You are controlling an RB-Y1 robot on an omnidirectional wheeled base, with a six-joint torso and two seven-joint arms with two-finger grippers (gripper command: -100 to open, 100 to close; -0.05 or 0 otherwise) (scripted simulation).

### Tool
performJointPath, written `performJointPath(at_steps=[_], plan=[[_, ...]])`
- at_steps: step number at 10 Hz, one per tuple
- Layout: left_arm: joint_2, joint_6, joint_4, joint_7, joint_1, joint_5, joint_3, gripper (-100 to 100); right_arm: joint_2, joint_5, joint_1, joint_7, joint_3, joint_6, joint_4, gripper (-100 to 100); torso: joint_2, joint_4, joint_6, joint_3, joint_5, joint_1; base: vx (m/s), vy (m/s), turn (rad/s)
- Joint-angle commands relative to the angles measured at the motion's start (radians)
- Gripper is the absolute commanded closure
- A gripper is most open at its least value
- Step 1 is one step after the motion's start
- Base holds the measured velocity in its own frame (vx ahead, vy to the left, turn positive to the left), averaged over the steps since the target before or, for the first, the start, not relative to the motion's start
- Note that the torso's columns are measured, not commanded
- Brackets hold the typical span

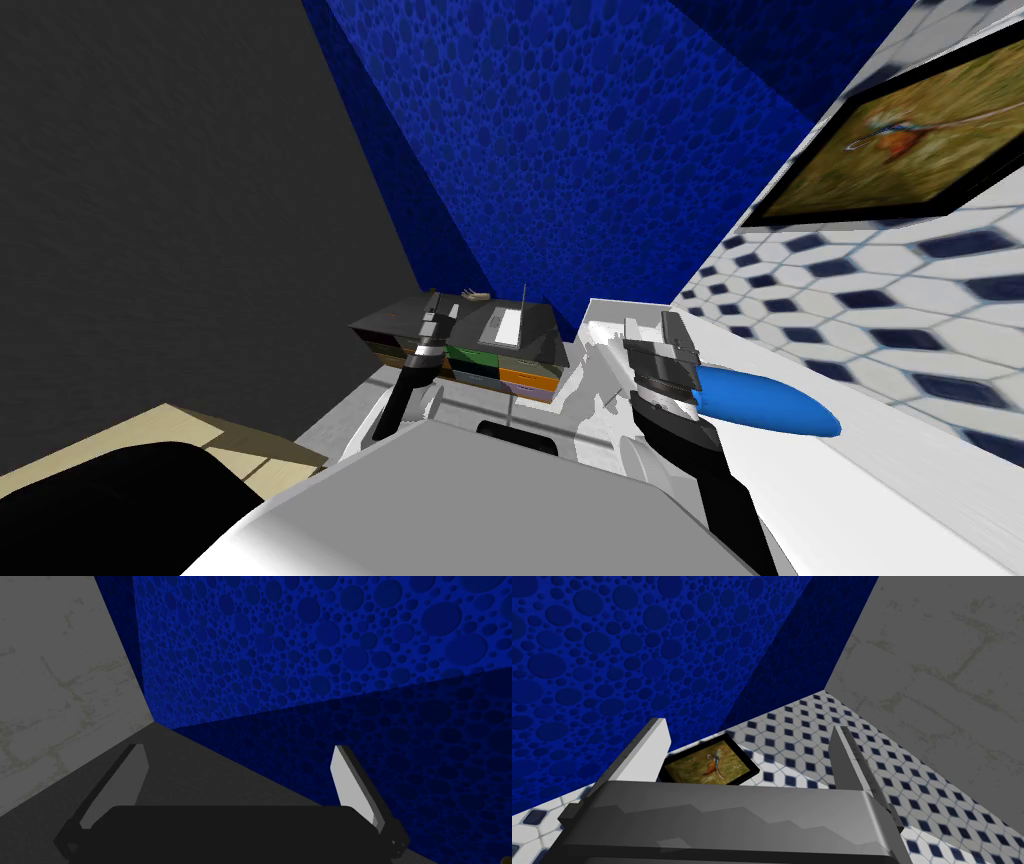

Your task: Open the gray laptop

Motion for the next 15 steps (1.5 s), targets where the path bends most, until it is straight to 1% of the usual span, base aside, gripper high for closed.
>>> performJointPath(at_steps=[1, 3, 9, 10, 11, 12, 15], plan=[[0.0, 0.0, 0.0, 0.0, 0.0, 0.0, 0.0, 0, 0.0, 0.0, 0.0, 0.0, 0.0, 0.0, 0.0, 0, 0.04, 0.041, 0.0, -0.082, 0.0, 0.0, 0.0, 0.0, 0.0], [0.0, 0.0, 0.0, 0.0, 0.0, 0.0, 0.0, 0, 0.0, 0.0, 0.0, 0.0, 0.0, 0.0, 0.0, 0, 0.175, 0.176, 0.0, -0.351, 0.0, 0.0, 0.0, 0.0, 0.0], [0.0, 0.0, 0.0, 0.0, 0.0, 0.0, 0.0, 0, 0.0, 0.0, 0.0, 0.0, 0.0, 0.0, 0.0, 0, 0.618, 0.617, 0.0, -1.234, 0.0, 0.0, 0.0, 0.0, 0.0], [0.038, 0.025, -0.008, 0.002, 0.003, -0.002, 0.005, -100, 0.0, 0.0, 0.0, 0.0, 0.0, 0.0, 0.0, 0, 0.691, 0.691, 0.0, -1.382, 0.0, 0.0, 0.019, -0.025, -0.059], [0.052, 0.041, -0.013, 0.003, 0.005, -0.003, 0.008, -100, 0.0, 0.0, 0.0, 0.0, 0.0, 0.0, 0.0, 0, 0.725, 0.724, 0.0, -1.451, 0.0, -0.001, 0.033, -0.041, -0.012], [0.066, 0.06, -0.018, 0.005, 0.008, -0.004, 0.012, -100, 0.0, 0.0, 0.0, 0.0, 0.0, 0.0, 0.0, 0, 0.733, 0.734, 0.0, -1.471, 0.0, -0.002, 0.031, -0.055, -0.034], [0.104, 0.13, -0.039, 0.011, 0.017, -0.009, 0.026, -100, 0.0, 0.0, 0.0, 0.0, 0.0, 0.0, 0.0, 0, 0.738, 0.738, 0.0, -1.476, 0.0, -0.001, 0.042, -0.069, -0.044]])
